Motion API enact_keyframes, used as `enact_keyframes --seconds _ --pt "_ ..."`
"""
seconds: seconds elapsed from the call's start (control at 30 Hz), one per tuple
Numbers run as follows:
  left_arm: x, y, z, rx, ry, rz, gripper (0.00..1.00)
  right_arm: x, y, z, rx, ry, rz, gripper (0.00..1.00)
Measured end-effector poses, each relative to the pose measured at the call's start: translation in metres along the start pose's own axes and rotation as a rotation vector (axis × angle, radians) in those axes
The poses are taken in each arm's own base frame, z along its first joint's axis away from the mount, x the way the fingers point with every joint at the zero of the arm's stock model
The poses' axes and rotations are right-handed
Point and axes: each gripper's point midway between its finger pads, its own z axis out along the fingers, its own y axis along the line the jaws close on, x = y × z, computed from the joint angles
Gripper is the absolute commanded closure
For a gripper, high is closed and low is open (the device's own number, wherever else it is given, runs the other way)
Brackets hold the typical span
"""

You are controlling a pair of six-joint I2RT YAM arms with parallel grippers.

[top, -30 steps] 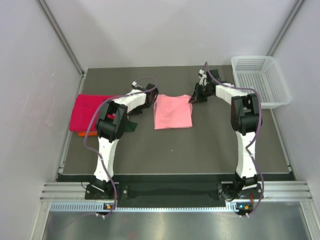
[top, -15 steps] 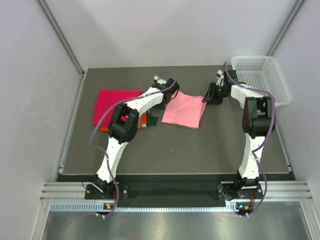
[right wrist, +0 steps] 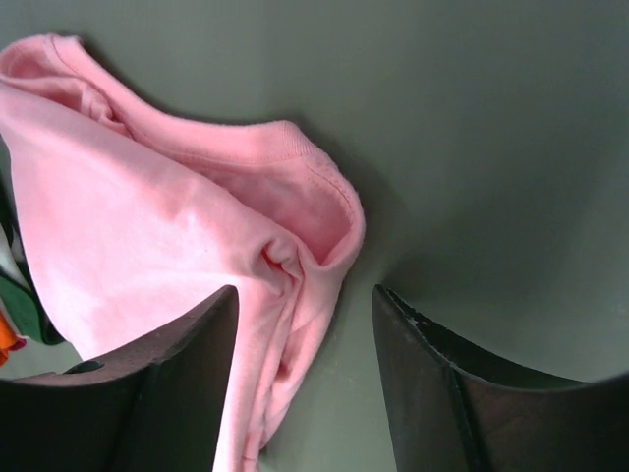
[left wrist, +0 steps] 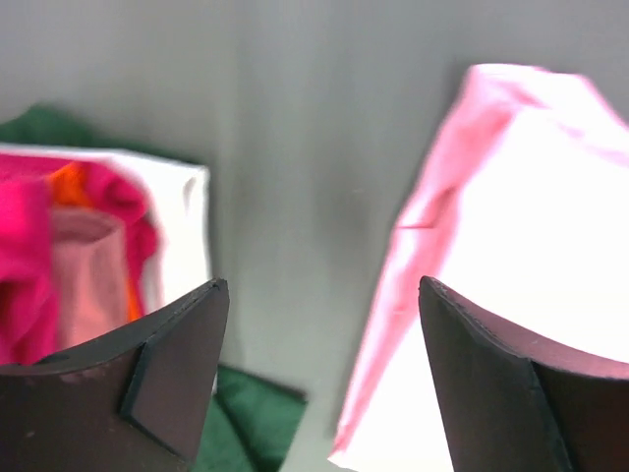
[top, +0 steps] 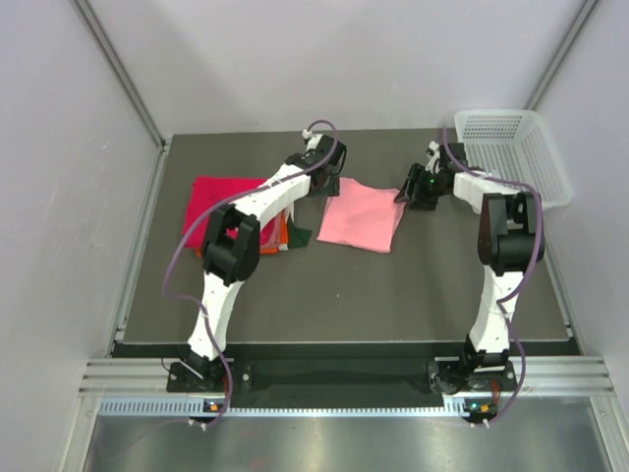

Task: Fold and stack the t-shirts
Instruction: Neatly place the folded tshirt to the corner

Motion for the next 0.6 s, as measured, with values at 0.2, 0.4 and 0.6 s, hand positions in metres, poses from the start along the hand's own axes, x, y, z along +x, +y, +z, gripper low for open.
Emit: enact_keyframes --seconds 0.2,0.4,0.6 --pt "-0.019 -0.032 0.004 0.187 0.001 -0.033 0.22 -0.002 0.002 0.004 -0.013 -0.022 0.02 0.49" --pt "-0.014 -0.048 0.037 0.355 0.068 -0.11 0.28 -0.004 0.007 0.007 -0.022 -0.036 0.015 0.51" --pt "-0.019 -0.055 0.058 0.443 0.091 -0.183 0.35 -0.002 0.009 0.012 -0.032 -0.041 0.019 0.55"
